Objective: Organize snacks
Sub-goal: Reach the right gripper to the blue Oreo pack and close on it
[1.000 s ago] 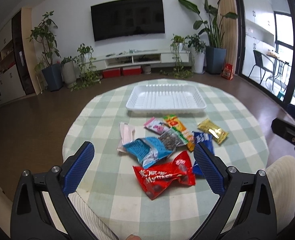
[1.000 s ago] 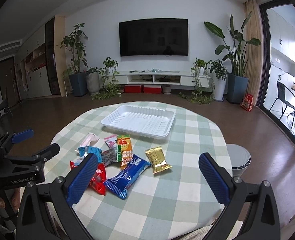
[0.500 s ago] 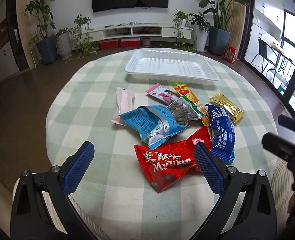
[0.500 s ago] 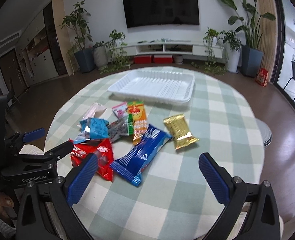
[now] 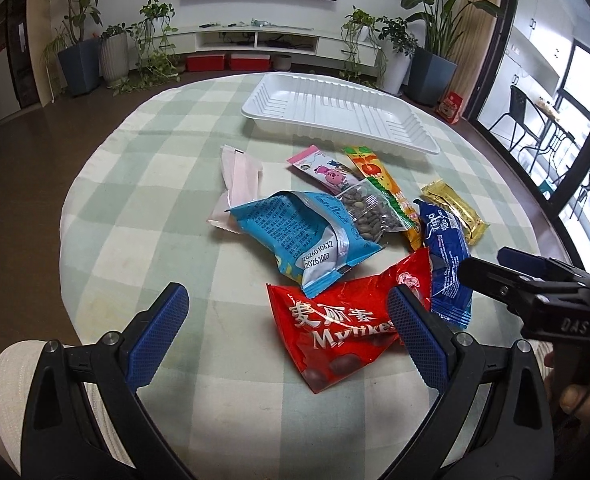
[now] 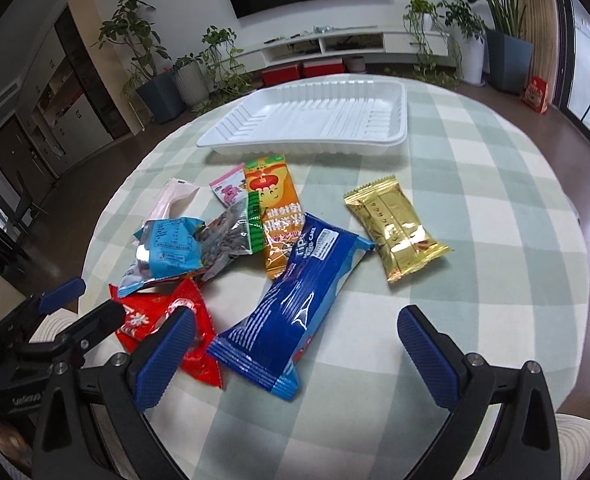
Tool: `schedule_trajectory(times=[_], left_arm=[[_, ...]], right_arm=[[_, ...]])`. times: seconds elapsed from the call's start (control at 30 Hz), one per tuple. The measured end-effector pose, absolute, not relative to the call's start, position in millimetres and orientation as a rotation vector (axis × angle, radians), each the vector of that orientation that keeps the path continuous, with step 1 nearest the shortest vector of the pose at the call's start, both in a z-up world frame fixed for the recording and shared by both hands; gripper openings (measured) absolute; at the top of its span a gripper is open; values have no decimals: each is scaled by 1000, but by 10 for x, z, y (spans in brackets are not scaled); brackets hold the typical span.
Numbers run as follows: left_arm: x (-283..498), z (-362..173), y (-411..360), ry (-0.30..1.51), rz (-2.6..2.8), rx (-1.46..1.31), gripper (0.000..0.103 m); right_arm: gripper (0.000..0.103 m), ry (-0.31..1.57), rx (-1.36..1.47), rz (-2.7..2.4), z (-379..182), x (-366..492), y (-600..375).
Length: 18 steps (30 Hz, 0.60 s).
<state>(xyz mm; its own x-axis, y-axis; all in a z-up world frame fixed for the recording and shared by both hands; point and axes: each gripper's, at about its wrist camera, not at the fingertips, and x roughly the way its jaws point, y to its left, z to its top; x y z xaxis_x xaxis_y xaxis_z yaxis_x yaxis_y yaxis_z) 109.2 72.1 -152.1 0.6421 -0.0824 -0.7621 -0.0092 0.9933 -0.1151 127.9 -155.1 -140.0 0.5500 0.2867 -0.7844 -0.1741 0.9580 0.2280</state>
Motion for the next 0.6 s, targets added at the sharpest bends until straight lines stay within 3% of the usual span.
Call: schedule_trajectory(times=[0.13, 0.6], left_arm=[[1126, -1499, 782, 863, -36, -111, 100], [1426, -1442, 1061, 861, 6, -114, 100]], right_arm=[[103, 986, 183, 289, -1506, 1420, -1561], [83, 1013, 241, 314, -1668, 1625, -1620]])
